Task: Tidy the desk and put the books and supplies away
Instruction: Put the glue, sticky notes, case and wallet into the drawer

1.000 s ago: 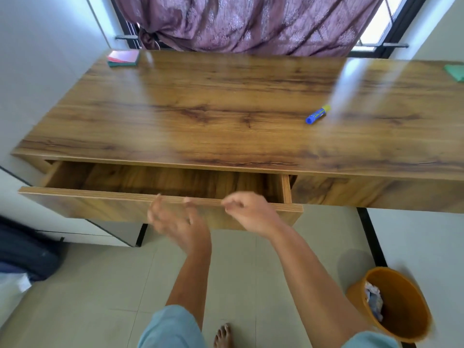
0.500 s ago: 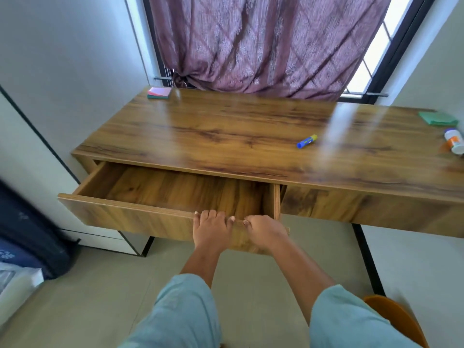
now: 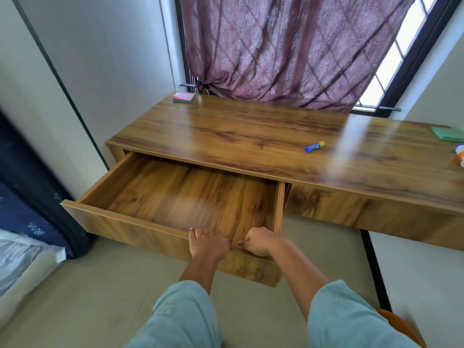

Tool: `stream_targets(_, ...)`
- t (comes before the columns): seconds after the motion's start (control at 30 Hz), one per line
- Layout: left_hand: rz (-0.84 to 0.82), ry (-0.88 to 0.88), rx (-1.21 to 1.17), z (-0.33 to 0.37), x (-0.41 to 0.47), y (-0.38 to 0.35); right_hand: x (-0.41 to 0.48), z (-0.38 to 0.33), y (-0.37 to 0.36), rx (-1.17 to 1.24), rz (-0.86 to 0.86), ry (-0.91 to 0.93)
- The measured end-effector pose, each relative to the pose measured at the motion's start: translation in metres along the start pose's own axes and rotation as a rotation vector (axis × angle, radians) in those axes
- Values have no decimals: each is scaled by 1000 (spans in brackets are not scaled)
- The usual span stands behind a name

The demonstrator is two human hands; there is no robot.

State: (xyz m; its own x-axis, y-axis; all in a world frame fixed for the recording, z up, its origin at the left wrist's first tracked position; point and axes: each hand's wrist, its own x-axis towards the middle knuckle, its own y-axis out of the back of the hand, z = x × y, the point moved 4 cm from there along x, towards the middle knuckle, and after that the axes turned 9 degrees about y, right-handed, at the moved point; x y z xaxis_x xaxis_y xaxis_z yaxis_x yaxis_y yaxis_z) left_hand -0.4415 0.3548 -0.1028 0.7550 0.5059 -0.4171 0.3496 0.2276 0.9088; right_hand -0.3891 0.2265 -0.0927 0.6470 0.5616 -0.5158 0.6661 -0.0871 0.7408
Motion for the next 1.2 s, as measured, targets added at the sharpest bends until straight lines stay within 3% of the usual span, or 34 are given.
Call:
stream_targets(0.4,-97,78,48,-12,-25,-9,-17,-7,-21,-27,-66,84)
stream_targets(0.63,-94,150,-17,8,-34,-2,-26,5,-14,61,61,169)
stream_targets(0.97,164,-107,-289,112,-7,57,-16,60,74,140,397,143)
stream_targets(1.2,142,-333,-435,223,20,98,-24,129,147,132,533,34)
